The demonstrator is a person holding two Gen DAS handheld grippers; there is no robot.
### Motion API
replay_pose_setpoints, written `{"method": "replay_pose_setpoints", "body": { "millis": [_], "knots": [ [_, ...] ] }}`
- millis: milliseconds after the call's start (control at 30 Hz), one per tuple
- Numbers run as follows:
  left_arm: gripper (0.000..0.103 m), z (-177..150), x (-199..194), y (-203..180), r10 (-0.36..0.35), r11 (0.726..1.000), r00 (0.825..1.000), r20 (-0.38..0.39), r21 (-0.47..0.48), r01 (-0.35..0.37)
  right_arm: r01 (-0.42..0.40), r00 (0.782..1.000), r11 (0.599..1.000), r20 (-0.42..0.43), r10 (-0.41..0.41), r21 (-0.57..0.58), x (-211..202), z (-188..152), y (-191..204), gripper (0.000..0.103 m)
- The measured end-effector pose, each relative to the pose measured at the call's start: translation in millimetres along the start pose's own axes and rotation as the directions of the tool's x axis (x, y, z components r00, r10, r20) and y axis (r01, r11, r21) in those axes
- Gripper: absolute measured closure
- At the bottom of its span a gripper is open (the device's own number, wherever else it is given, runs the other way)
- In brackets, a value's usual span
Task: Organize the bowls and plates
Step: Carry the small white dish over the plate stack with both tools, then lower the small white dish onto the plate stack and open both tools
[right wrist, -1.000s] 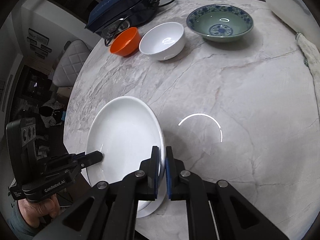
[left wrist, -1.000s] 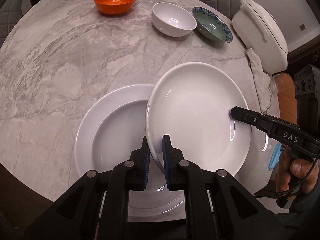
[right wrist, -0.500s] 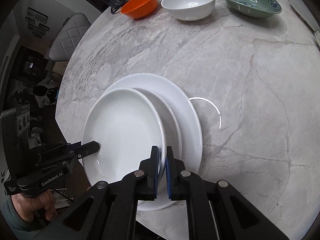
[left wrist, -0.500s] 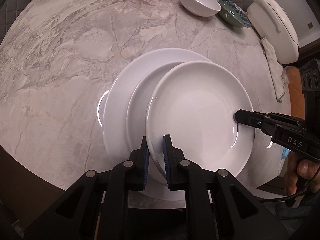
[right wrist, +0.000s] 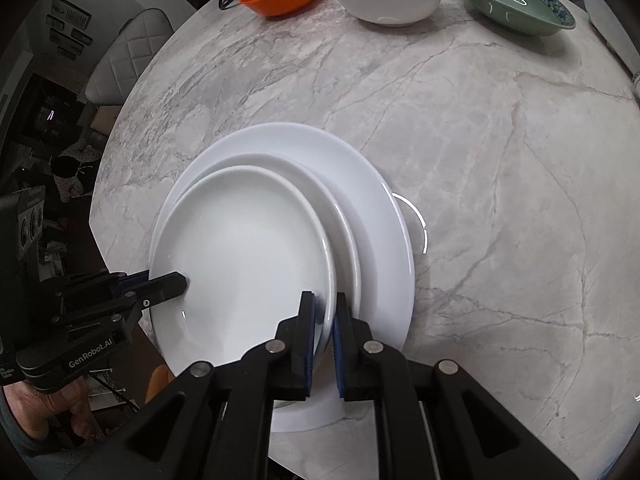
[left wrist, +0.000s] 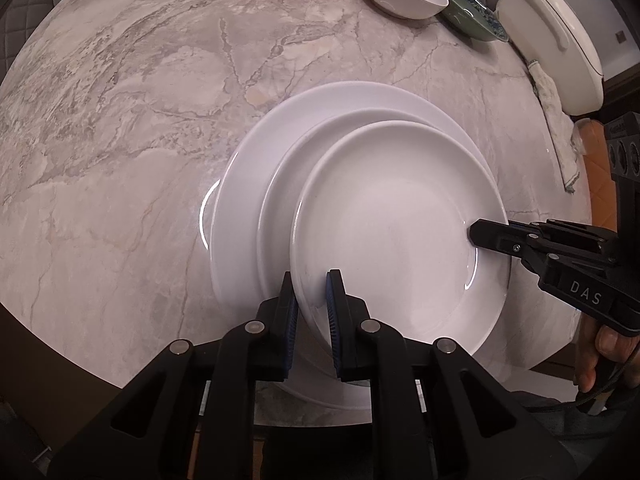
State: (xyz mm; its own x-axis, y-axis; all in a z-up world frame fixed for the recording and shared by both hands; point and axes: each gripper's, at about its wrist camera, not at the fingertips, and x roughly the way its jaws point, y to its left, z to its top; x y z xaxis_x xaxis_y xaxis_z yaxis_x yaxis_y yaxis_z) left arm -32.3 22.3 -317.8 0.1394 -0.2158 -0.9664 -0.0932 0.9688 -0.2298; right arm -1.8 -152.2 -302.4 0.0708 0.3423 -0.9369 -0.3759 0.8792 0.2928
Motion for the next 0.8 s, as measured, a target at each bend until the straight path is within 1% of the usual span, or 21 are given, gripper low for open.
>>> {"method": "replay_pose_setpoints", "body": {
  "millis": [200, 233, 300, 333, 367, 433, 467, 533, 600, 633, 667, 700, 800],
  "knots": [
    [0.087, 3.6, 1.6, -1.8, 0.007, 1.000, 1.000, -0.003, -0.009, -0.007, 0.003, 1.000, 1.000, 0.001, -0.003, -0.008, 1.4, 0.4, -0.1, 0.091],
    [0.085, 4.1, 0.7, -1.3, 0.002, 1.000, 1.000, -0.004, -0.007, -0.002, 0.006, 1.000, 1.000, 0.000, -0.006, -0.013, 1.5, 0.4, 0.1, 0.090],
    [0.077, 5.7, 0.6, -3.1, -0.010, 1.000, 1.000, -0.003, -0.008, 0.010, 0.013, 1.000, 1.000, -0.001, -0.013, -0.023, 1.2, 0.4, 1.6, 0.089],
    [0.066, 6.4, -0.4, -3.7, -0.024, 1.000, 1.000, -0.001, -0.005, 0.024, 0.019, 1.000, 0.999, -0.003, -0.019, -0.032, 1.1, 0.4, 2.8, 0.089],
    [0.050, 7.3, -1.2, -6.0, -0.048, 0.999, 0.999, 0.002, 0.000, 0.048, 0.025, 1.000, 0.999, -0.004, -0.025, -0.041, 1.0, 0.1, 4.1, 0.089],
    [0.037, 8.7, -2.5, -12.2, -0.074, 0.997, 0.997, 0.003, 0.018, 0.074, 0.023, 1.000, 0.999, -0.004, -0.023, -0.043, 1.0, 0.0, 5.3, 0.087],
    [0.033, 9.9, -2.7, -14.5, -0.074, 0.997, 0.997, 0.001, 0.024, 0.074, 0.020, 1.000, 0.999, -0.004, -0.020, -0.040, 1.2, 0.2, 5.6, 0.086],
    [0.032, 12.7, -4.1, -15.1, -0.083, 0.996, 0.997, 0.001, 0.026, 0.083, 0.017, 1.000, 0.999, -0.005, -0.017, -0.039, 1.3, 0.8, 6.6, 0.082],
    [0.032, 16.3, -8.2, -11.9, -0.099, 0.995, 0.995, 0.006, 0.016, 0.099, 0.011, 1.000, 0.999, -0.005, -0.011, -0.038, 1.1, 2.1, 8.6, 0.074],
    [0.030, 17.6, -12.0, -10.0, -0.106, 0.994, 0.994, 0.015, 0.015, 0.105, 0.006, 1.000, 0.999, -0.002, -0.006, -0.035, 0.1, 2.7, 9.4, 0.070],
    [0.027, 20.6, -16.7, -8.6, -0.112, 0.994, 0.993, 0.025, 0.017, 0.112, -0.002, 1.000, 1.000, 0.003, 0.002, -0.030, -1.6, 3.3, 10.6, 0.063],
    [0.027, 23.7, -21.9, -7.8, -0.121, 0.993, 0.992, 0.037, 0.020, 0.120, -0.007, 1.000, 1.000, 0.009, 0.007, -0.025, -3.4, 4.3, 11.9, 0.054],
    [0.027, 34.4, -38.9, -3.9, -0.153, 0.988, 0.986, 0.068, 0.028, 0.151, -0.003, 0.999, 1.000, 0.036, 0.003, -0.006, -9.5, 7.0, 15.1, 0.044]
  ]
}}
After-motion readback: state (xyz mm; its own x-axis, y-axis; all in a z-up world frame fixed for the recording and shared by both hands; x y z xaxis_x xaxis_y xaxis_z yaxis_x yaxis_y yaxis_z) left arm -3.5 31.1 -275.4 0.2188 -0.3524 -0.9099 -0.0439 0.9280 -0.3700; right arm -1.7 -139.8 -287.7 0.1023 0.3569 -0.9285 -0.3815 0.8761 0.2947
